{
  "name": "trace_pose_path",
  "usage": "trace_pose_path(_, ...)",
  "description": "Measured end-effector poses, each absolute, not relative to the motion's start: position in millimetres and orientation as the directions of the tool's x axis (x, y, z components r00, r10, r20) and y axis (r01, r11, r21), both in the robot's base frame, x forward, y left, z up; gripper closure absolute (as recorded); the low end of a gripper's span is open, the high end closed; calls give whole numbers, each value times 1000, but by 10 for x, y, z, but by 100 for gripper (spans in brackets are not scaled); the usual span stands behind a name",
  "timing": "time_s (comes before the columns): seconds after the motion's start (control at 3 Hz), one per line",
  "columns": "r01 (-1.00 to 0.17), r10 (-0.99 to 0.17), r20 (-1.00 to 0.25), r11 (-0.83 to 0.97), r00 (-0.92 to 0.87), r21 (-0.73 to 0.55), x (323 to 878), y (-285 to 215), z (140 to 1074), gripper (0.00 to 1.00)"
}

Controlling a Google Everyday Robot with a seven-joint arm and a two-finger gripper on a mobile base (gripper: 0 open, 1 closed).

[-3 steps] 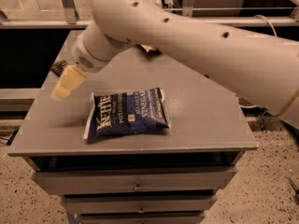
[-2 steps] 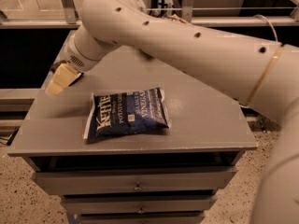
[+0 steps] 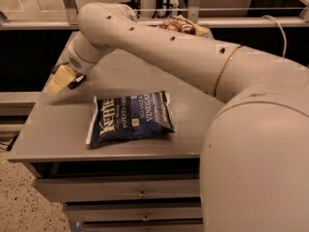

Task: Move rxbar chocolate near brown chip bag

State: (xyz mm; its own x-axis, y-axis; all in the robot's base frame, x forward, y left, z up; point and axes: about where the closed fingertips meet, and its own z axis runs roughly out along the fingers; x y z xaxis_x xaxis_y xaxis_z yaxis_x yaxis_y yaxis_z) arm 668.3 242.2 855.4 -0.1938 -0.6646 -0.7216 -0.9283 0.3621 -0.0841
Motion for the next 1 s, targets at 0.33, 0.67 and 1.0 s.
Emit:
trace_pose_path(0.33,-920,-668,-708,387,-227,-70,6826,2463,8420,0)
trace_pose_path(0.67,-906,-669,-694,419,-267,-56,6947,2431,8318,14)
trace_pose_path(1.0,-896,-662,-690,442,-292,-45,7034,2424,8325,38)
